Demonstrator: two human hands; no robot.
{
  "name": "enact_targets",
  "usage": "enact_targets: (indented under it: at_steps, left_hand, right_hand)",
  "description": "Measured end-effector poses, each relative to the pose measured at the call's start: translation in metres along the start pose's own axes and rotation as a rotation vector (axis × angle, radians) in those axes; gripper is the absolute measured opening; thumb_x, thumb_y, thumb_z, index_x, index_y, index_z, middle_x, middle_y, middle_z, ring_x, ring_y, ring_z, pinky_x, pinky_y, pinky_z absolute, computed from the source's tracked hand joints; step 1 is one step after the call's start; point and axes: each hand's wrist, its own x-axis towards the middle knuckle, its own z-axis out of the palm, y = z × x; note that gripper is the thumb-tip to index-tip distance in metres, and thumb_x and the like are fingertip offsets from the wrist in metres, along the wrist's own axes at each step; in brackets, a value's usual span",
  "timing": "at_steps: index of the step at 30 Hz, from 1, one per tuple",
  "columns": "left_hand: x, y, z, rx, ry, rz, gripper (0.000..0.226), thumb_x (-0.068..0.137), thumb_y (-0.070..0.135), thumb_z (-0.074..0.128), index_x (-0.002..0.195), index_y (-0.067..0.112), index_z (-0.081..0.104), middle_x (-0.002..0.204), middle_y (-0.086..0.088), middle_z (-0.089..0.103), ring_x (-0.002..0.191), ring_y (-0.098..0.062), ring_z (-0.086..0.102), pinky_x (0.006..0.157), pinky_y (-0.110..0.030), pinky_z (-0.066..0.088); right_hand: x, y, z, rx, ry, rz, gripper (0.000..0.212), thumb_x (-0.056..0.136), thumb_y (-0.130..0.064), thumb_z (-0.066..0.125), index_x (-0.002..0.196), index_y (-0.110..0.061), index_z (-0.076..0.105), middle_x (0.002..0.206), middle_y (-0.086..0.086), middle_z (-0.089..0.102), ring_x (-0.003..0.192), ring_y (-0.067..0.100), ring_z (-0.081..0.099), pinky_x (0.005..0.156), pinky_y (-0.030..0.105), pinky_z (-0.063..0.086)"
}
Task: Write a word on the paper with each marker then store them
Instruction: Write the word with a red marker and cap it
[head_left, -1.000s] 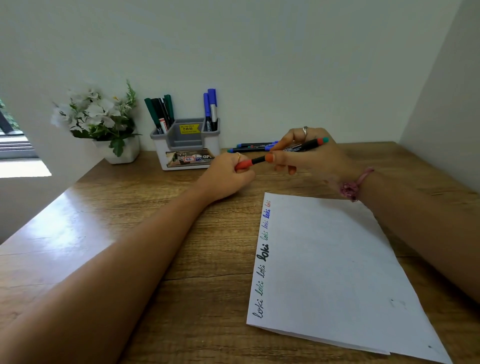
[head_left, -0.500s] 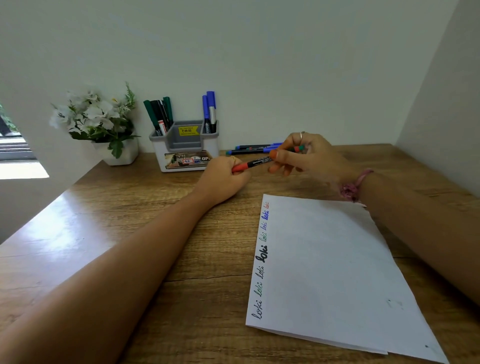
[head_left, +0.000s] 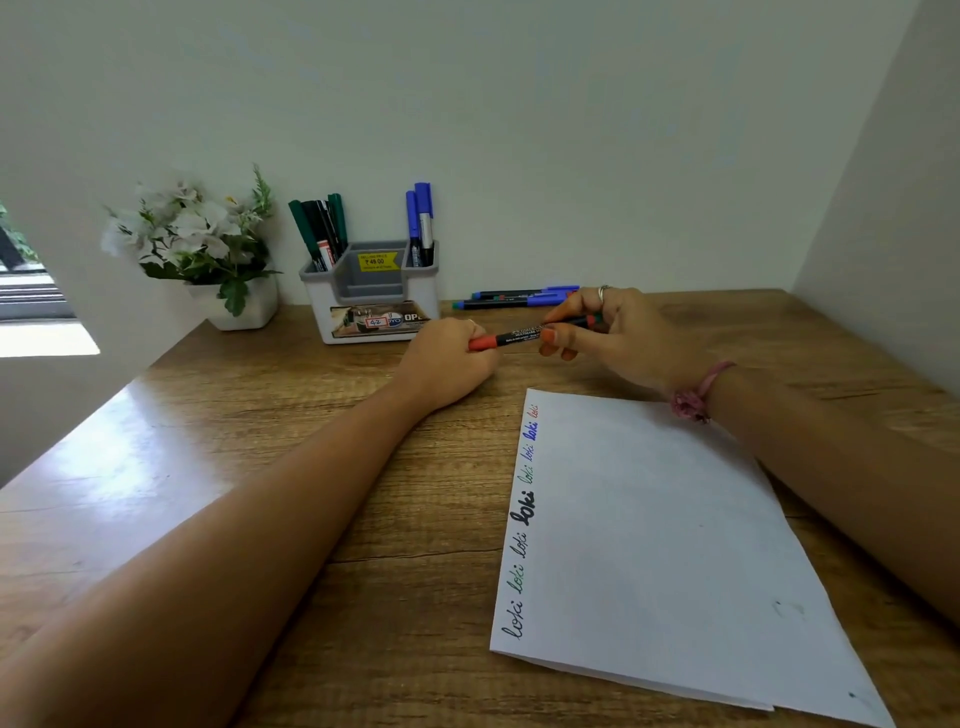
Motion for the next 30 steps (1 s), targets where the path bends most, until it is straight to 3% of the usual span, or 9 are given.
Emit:
enact_targets:
  at_steps: [3, 5, 8, 12, 15, 18, 21, 25, 30]
  left_hand:
    - [-0.002, 0.0, -0.009, -0.243, -0.029, -0.047, 0.011, 0.084, 0.023, 0.065, 0.086, 0.019, 0.055, 0.072, 0.003, 0.056, 0.064, -0.009, 0.051, 0.063, -0.024, 0.04]
    - [-0.002, 0.0, -0.021, -0.526, -0.066, -0.092, 0.024, 0.085, 0.021, 0.064, 0.104, 0.02, 0.049, 0.084, -0.003, 0.059, 0.07, -0.013, 0.053, 0.068, -0.027, 0.045]
    - [0.003, 0.004, -0.038, -0.982, 0.029, -0.12, 0.012, 0.091, 0.01, 0.054, 0.1, 0.016, 0.05, 0.078, -0.001, 0.064, 0.062, -0.01, 0.053, 0.06, -0.023, 0.046]
    - [0.006, 0.013, -0.04, -1.19, 0.128, -0.188, 0.005, 0.091, 0.016, 0.057, 0.094, 0.013, 0.059, 0.078, -0.002, 0.061, 0.064, -0.008, 0.057, 0.062, -0.02, 0.05]
    - [0.008, 0.016, -0.046, -1.194, 0.161, -0.256, 0.009, 0.089, 0.022, 0.06, 0.096, 0.016, 0.06, 0.087, 0.001, 0.064, 0.085, -0.011, 0.061, 0.075, -0.026, 0.055]
    - [0.013, 0.019, -0.074, -1.144, 0.34, -0.198, 0.012, 0.091, 0.024, 0.057, 0.1, 0.016, 0.057, 0.091, 0.0, 0.065, 0.091, -0.013, 0.064, 0.085, -0.034, 0.055]
    - [0.025, 0.019, -0.102, -1.057, 0.577, -0.115, 0.021, 0.09, 0.02, 0.06, 0.109, 0.011, 0.057, 0.095, 0.001, 0.064, 0.086, -0.011, 0.064, 0.081, -0.029, 0.057]
    - [0.052, 0.014, -0.115, -1.104, 0.798, -0.084, 0.031, 0.084, 0.011, 0.068, 0.112, 0.003, 0.057, 0.102, -0.011, 0.067, 0.084, -0.016, 0.066, 0.077, -0.03, 0.057]
    - [0.08, 0.009, -0.107, -0.919, 0.904, -0.053, 0.028, 0.079, 0.011, 0.072, 0.103, 0.013, 0.058, 0.102, -0.007, 0.065, 0.093, -0.021, 0.067, 0.076, -0.032, 0.058]
  right_hand:
    - [0.004, -0.002, 0.0, -0.039, -0.021, 0.013, 0.012, 0.084, -0.022, 0.066, 0.092, -0.012, 0.064, 0.08, 0.005, 0.073, 0.079, 0.028, 0.069, 0.072, 0.037, 0.056]
    - [0.006, -0.005, -0.002, -0.033, 0.006, 0.016, 0.016, 0.085, -0.025, 0.065, 0.094, -0.011, 0.062, 0.082, 0.007, 0.073, 0.081, 0.027, 0.07, 0.073, 0.038, 0.057]
    - [0.007, -0.007, 0.001, -0.019, 0.077, 0.012, 0.021, 0.088, -0.03, 0.062, 0.095, -0.01, 0.062, 0.078, 0.003, 0.073, 0.08, 0.028, 0.07, 0.071, 0.038, 0.056]
    - [0.002, -0.009, 0.02, -0.004, 0.097, 0.022, 0.022, 0.09, -0.027, 0.06, 0.097, -0.006, 0.06, 0.075, 0.001, 0.072, 0.078, 0.027, 0.07, 0.07, 0.037, 0.056]
    - [-0.002, -0.008, 0.028, -0.085, 0.033, 0.029, 0.026, 0.087, -0.028, 0.064, 0.108, -0.013, 0.058, 0.085, -0.007, 0.069, 0.074, 0.009, 0.065, 0.069, 0.025, 0.053]
    - [-0.007, -0.003, 0.031, -0.267, -0.087, 0.091, 0.038, 0.085, -0.034, 0.066, 0.116, -0.019, 0.053, 0.097, -0.008, 0.064, 0.079, 0.008, 0.061, 0.073, 0.017, 0.048]
    - [-0.008, 0.0, 0.034, -0.422, -0.112, 0.05, 0.036, 0.084, -0.037, 0.066, 0.114, -0.02, 0.056, 0.105, -0.007, 0.062, 0.088, 0.008, 0.06, 0.079, 0.022, 0.048]
    - [-0.01, 0.001, 0.034, -0.518, -0.107, -0.035, 0.015, 0.085, -0.036, 0.062, 0.096, -0.026, 0.062, 0.102, -0.008, 0.057, 0.087, 0.006, 0.057, 0.077, 0.025, 0.047]
    - [-0.009, 0.002, 0.035, -0.54, -0.117, -0.046, 0.011, 0.085, -0.038, 0.061, 0.092, -0.029, 0.063, 0.097, -0.012, 0.054, 0.085, 0.007, 0.056, 0.08, 0.031, 0.049]
